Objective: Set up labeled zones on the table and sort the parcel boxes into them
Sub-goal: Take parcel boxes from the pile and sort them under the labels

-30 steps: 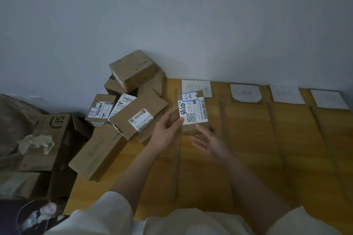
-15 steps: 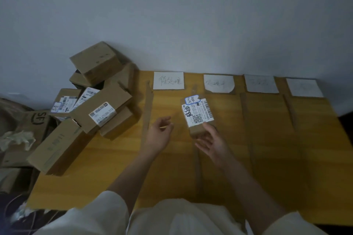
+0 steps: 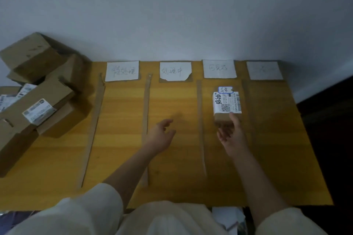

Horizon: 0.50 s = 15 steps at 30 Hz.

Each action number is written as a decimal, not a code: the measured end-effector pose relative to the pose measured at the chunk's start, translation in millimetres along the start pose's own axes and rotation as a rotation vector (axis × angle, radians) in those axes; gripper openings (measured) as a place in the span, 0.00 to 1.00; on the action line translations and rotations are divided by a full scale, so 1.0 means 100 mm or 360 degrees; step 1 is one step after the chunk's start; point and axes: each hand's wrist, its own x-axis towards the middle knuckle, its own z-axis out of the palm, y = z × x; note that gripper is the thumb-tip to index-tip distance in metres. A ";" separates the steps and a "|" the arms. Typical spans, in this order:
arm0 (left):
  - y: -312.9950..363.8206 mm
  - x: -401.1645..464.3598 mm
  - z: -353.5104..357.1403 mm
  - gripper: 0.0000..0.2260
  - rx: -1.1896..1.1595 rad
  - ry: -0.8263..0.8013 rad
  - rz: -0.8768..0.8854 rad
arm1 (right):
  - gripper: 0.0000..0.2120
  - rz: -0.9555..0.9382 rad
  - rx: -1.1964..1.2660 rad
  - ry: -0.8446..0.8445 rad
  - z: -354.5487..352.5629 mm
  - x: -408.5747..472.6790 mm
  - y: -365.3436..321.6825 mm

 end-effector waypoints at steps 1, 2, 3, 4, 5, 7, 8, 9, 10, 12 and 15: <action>0.08 0.01 0.08 0.20 0.0045 -0.0045 0.0011 | 0.23 -0.0024 0.0025 0.0040 -0.12 0.05 -0.09; 0.14 0.03 0.15 0.21 0.0087 -0.0085 0.0015 | 0.26 -0.0043 0.0057 0.0077 -0.23 0.09 -0.17; 0.20 0.04 0.21 0.22 0.0136 -0.0121 0.0016 | 0.27 -0.0062 0.0091 0.0110 -0.34 0.13 -0.26; 0.26 0.06 0.27 0.22 0.0186 -0.0149 0.0019 | 0.28 -0.0083 0.0123 0.0136 -0.43 0.17 -0.34; 0.31 0.08 0.33 0.22 0.0226 -0.0177 0.0017 | 0.28 -0.0102 0.0144 0.0158 -0.52 0.21 -0.43; 0.36 0.12 0.41 0.23 0.0266 -0.0219 0.0006 | 0.26 -0.0139 0.0156 0.0192 -0.63 0.29 -0.57; 0.38 0.15 0.45 0.23 0.0281 -0.0230 0.0001 | 0.23 -0.0150 0.0170 0.0212 -0.69 0.33 -0.65; 0.39 0.17 0.49 0.24 0.0295 -0.0236 -0.0009 | 0.21 -0.0154 0.0197 0.0224 -0.74 0.37 -0.72; 0.39 0.19 0.52 0.24 0.0313 -0.0240 -0.0024 | 0.21 -0.0159 0.0234 0.0218 -0.77 0.41 -0.78; 0.42 0.22 0.58 0.24 0.0348 -0.0255 -0.0062 | 0.24 -0.0177 0.0283 0.0195 -0.84 0.49 -0.90; 0.46 0.25 0.63 0.25 0.0372 -0.0282 -0.0100 | 0.29 -0.0174 0.0194 0.0242 -0.84 0.61 -1.06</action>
